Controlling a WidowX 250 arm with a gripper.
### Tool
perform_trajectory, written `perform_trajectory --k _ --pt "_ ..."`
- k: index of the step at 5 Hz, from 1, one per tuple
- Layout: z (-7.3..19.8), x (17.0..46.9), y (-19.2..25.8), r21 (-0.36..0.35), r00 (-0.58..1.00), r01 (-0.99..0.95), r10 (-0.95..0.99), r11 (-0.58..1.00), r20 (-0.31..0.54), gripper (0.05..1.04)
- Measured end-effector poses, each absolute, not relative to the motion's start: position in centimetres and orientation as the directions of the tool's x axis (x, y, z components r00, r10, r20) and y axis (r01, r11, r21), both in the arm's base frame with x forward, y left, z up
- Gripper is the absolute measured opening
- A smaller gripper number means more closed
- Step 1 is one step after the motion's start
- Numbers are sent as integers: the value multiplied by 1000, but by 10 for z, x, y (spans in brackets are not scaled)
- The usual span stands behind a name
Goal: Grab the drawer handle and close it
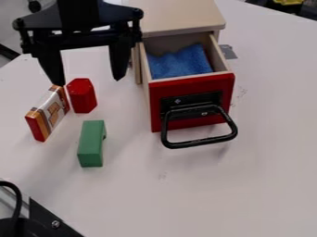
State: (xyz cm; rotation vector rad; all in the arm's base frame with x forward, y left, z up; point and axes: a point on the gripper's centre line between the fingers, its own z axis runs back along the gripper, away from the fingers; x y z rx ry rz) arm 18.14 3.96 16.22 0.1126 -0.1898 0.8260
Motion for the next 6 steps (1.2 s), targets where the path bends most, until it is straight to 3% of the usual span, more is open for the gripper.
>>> perform_trajectory --k 1,3,6 --pt "157 179 39 38 667 -738 719 674 196 992" --pt "114 178 20 92 777 -628 619 773 113 992" --pt "67 170 -13 115 953 -298 302 948 -18 992"
